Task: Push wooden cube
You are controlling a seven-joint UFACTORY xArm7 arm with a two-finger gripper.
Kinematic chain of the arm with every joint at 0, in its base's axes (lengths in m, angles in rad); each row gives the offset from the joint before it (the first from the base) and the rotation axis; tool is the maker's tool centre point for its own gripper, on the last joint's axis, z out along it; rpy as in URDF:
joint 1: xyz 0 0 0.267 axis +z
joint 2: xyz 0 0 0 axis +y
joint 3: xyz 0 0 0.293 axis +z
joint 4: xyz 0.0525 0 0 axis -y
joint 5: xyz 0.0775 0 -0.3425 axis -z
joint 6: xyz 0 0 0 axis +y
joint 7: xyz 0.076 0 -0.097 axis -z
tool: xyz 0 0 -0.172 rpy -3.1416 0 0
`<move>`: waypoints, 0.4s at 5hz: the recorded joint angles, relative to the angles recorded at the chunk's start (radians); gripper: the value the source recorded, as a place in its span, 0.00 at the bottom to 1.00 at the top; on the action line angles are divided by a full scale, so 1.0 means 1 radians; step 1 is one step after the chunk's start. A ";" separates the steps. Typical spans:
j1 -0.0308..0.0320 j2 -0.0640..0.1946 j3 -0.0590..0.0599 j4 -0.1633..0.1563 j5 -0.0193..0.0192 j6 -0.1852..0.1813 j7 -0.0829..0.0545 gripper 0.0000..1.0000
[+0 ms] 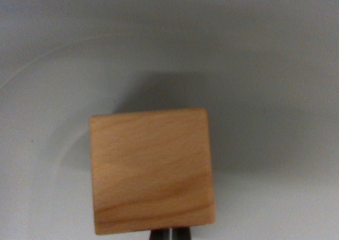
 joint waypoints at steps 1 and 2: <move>0.0000 0.000 0.000 0.000 0.0000 0.000 0.000 1.00; -0.0003 0.017 -0.002 0.029 0.0004 0.012 -0.005 1.00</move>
